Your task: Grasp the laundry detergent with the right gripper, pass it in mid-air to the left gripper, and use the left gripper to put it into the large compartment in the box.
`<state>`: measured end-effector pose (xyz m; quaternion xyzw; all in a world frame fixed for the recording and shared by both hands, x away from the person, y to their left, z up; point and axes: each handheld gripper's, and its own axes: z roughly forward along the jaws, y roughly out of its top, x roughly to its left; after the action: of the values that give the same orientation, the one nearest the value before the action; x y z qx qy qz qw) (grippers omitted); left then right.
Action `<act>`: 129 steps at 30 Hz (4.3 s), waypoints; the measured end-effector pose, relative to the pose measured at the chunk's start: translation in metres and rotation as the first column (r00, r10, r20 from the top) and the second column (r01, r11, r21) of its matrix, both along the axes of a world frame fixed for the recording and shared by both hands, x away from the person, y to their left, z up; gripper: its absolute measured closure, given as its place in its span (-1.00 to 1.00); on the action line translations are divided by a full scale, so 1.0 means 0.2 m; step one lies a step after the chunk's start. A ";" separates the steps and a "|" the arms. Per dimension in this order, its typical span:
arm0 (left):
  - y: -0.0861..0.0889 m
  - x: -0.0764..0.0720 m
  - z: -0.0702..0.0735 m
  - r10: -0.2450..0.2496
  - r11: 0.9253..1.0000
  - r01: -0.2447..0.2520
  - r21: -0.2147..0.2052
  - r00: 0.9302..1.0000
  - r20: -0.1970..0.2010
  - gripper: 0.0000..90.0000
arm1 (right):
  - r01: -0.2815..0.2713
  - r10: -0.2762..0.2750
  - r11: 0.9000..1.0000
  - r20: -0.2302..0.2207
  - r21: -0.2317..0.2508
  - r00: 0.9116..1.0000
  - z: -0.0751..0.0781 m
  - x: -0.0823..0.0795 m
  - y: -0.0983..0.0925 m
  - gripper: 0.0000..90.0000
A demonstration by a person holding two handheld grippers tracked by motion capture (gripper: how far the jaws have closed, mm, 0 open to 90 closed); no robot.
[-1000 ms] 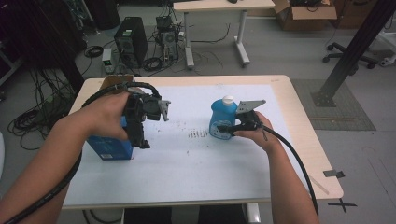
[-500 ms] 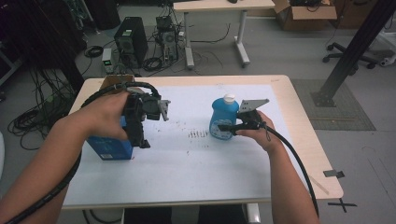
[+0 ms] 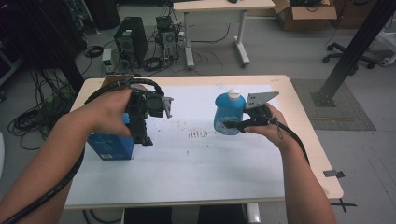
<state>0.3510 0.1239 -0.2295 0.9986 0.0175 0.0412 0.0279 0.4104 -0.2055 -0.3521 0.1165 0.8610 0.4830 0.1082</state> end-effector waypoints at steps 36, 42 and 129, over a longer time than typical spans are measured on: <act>-0.10 -0.04 0.04 -0.034 0.999 0.034 0.002 0.999 -0.010 -1.00 | -0.232 0.232 0.973 0.048 0.004 0.972 0.03 -0.25 0.20 0.01; -0.10 -0.03 0.03 -0.019 1.000 0.019 0.001 1.000 -0.016 -1.00 | -0.250 0.250 0.968 0.043 0.005 0.967 -0.02 -0.28 0.25 0.01; -0.29 -0.09 -0.05 -0.050 0.999 0.050 0.003 0.999 -0.007 -1.00 | -0.334 0.336 0.941 -0.048 0.058 0.940 -0.14 -0.30 0.75 -0.01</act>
<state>0.3338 0.0662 -0.2401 0.9989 -0.0076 0.0371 0.0272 0.3495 -0.0558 -0.3804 -0.0153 0.8589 0.5119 -0.0031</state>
